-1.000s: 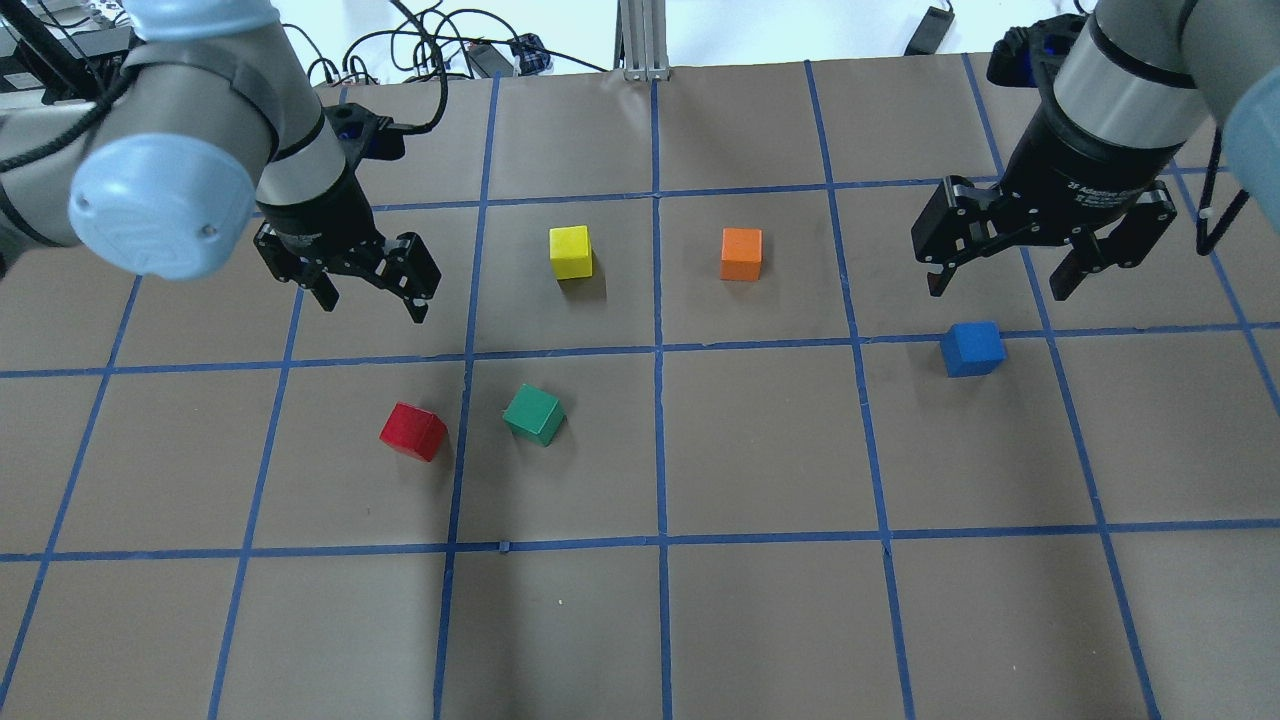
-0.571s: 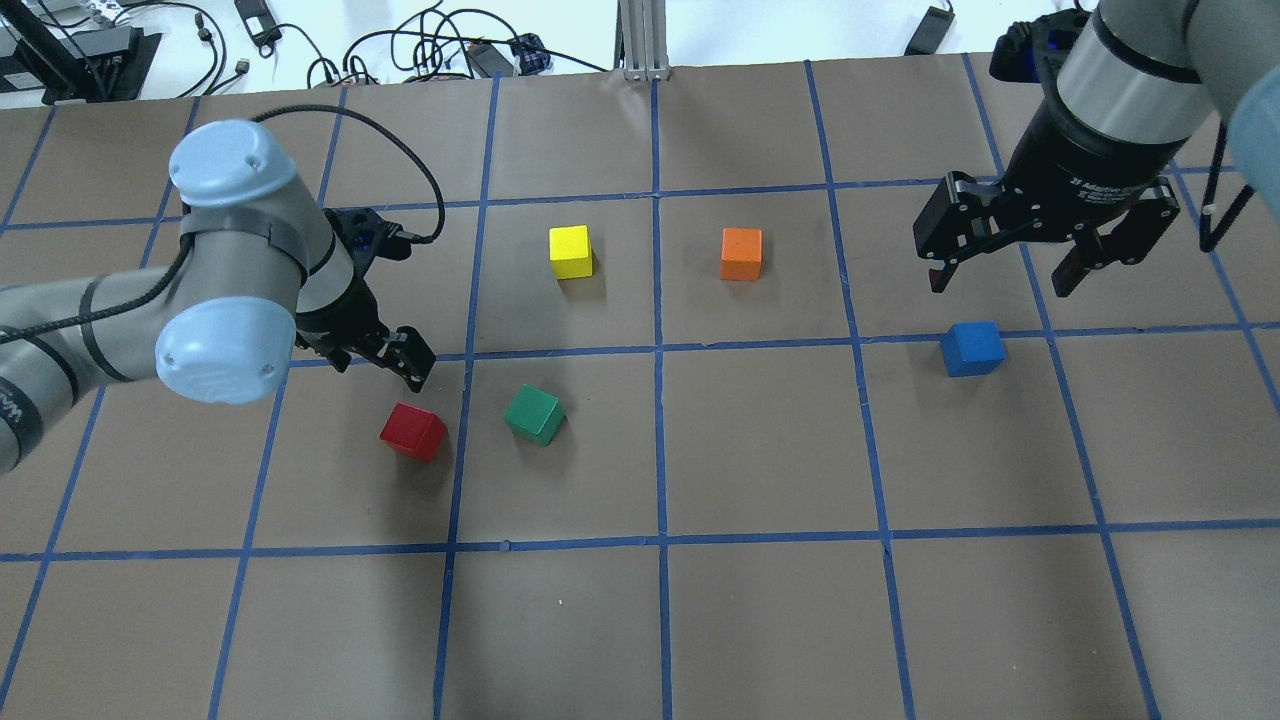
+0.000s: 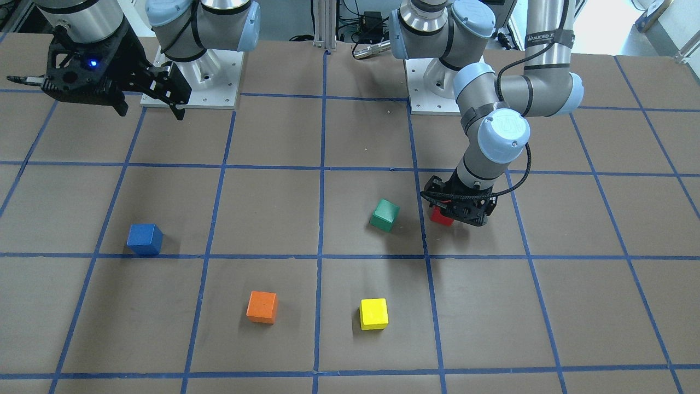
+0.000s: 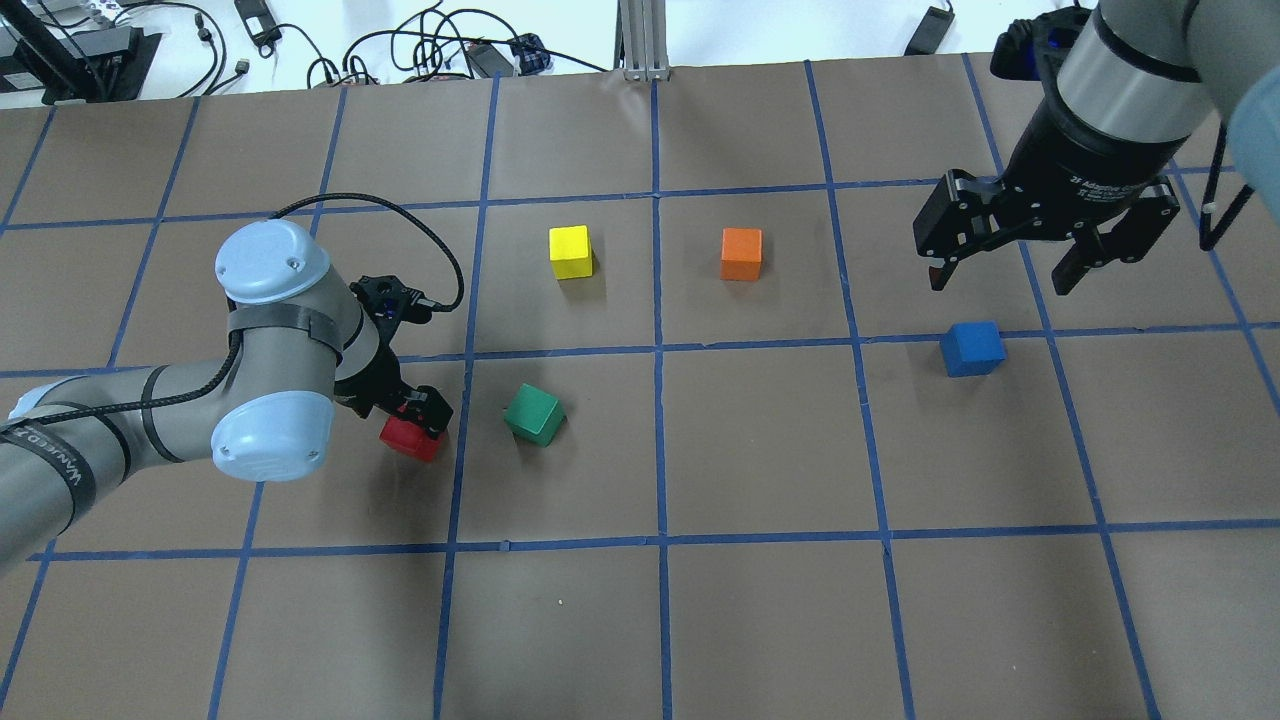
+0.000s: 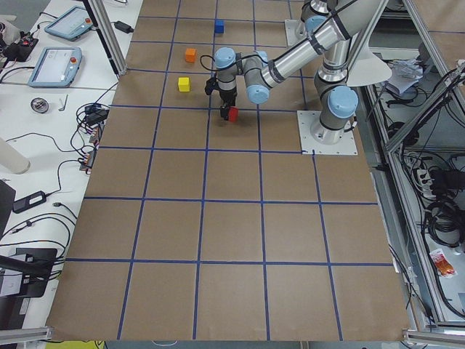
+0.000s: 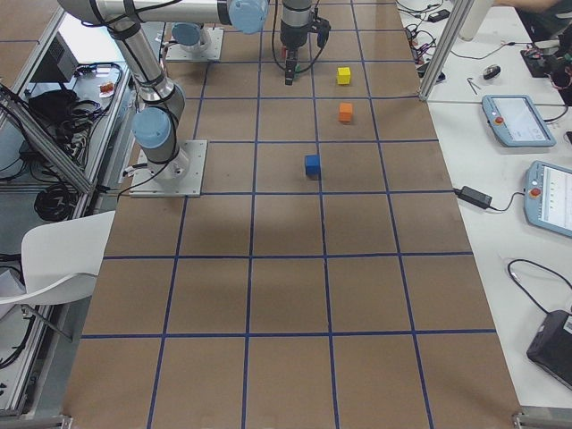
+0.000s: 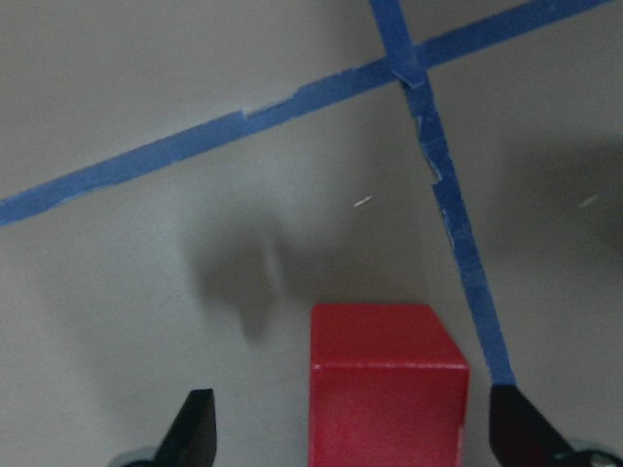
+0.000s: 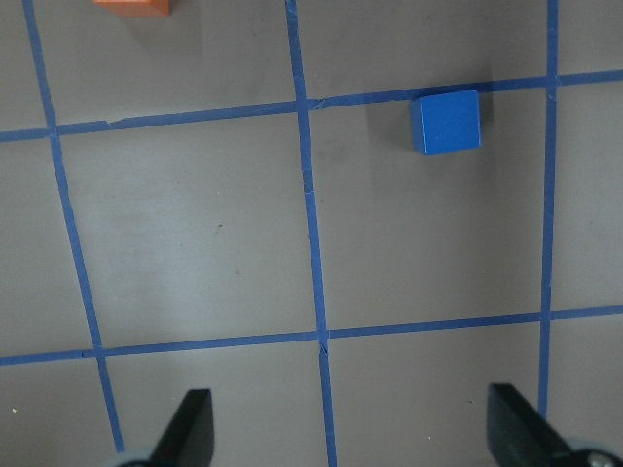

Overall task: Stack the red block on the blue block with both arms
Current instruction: 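Close the left gripper on the red cube and lift it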

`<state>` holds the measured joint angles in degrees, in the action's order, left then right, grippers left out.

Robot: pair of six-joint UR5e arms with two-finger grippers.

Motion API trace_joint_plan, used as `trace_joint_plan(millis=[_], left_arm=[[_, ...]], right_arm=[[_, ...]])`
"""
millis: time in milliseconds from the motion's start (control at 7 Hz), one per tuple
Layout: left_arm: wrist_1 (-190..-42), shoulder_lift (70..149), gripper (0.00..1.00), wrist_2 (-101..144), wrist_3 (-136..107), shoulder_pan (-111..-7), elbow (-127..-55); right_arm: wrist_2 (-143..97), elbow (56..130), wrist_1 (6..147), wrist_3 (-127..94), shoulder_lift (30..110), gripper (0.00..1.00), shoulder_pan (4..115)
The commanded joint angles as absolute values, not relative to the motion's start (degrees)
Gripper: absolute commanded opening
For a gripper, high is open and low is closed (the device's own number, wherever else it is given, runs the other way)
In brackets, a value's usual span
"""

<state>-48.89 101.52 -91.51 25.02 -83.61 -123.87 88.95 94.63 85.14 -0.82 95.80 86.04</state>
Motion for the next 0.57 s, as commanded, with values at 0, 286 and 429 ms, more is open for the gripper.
trace_joint_plan(millis=[0, 286, 429], left_arm=[[-48.34, 102.39, 1.0, -91.49, 24.79, -83.67, -124.19], [-48.43, 102.57, 0.46, -91.41, 24.52, -83.85, -124.37], [-48.51, 102.57, 0.25, -91.41, 24.61, -83.85, -124.37]], right_arm=[[88.86, 94.66, 85.43, -0.79, 95.71, 1.0, 85.96], [88.86, 94.66, 85.34, -0.88, 95.71, 1.0, 86.04], [88.94, 94.66, 85.34, -0.88, 95.71, 1.0, 86.04]])
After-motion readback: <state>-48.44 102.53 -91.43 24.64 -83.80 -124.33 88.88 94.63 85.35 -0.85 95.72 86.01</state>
